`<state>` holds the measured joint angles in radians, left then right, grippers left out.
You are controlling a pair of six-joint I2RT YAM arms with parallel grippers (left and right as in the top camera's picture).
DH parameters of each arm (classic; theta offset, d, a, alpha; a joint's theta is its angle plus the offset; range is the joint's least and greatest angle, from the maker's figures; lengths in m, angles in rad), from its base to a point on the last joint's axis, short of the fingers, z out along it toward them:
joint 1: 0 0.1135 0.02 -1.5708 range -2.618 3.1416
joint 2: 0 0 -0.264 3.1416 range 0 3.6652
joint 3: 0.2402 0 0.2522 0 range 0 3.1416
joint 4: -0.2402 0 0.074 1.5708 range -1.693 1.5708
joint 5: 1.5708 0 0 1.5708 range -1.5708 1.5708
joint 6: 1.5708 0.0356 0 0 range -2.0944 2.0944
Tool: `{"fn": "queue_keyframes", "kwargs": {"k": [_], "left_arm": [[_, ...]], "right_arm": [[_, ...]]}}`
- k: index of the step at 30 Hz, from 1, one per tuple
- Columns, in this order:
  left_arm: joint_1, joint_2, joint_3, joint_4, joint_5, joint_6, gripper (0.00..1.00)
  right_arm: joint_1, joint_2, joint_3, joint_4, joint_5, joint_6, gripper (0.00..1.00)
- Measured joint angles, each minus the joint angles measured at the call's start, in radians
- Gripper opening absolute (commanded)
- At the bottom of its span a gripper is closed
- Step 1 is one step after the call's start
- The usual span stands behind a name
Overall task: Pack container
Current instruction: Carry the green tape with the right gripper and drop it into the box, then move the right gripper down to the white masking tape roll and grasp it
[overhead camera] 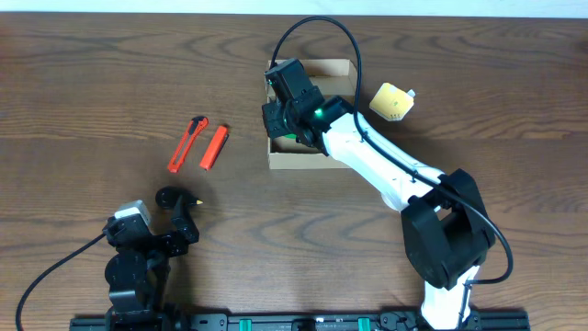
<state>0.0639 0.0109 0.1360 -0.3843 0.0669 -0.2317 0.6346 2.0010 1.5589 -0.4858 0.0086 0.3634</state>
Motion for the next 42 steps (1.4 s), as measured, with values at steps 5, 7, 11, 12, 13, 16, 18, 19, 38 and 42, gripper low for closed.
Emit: {"fn": "queue_keyframes", "kwargs": {"k": [5,7,11,12,13,16,18,19,38,42], "left_arm": [[0.0,0.0,0.0,0.0,0.0,0.0,0.95],[0.0,0.0,0.0,0.0,0.0,0.0,0.95],[0.0,0.0,0.0,0.0,0.0,0.0,0.95],[0.0,0.0,0.0,0.0,0.0,0.0,0.95],[0.0,0.0,0.0,0.0,0.0,0.0,0.96],[0.0,0.0,0.0,0.0,0.0,0.0,0.95],[0.0,0.0,0.0,0.0,0.0,0.0,0.95],[0.0,0.0,0.0,0.0,0.0,0.0,0.95],[0.0,0.0,0.0,0.0,0.0,0.0,0.95],[0.0,0.0,0.0,0.0,0.0,0.0,0.95]], "right_arm": [[0.0,0.002,0.0,0.001,0.014,0.013,0.01],[0.0,0.003,0.0,0.002,0.021,0.016,0.04],[0.0,0.005,0.0,0.004,0.032,0.023,0.36],[0.0,0.005,0.0,0.004,0.035,0.026,0.37],[0.0,0.005,0.001,0.006,0.037,0.024,0.37],[0.0,0.005,0.003,0.011,0.037,0.025,0.35],[0.0,0.005,0.006,0.013,0.037,0.026,0.35],[0.0,0.005,0.006,0.014,0.037,0.026,0.36],[-0.196,-0.372,0.031,-0.505,0.032,-0.075,0.36],[-0.296,-0.423,0.03,-0.64,0.046,-0.113,0.37]]}}
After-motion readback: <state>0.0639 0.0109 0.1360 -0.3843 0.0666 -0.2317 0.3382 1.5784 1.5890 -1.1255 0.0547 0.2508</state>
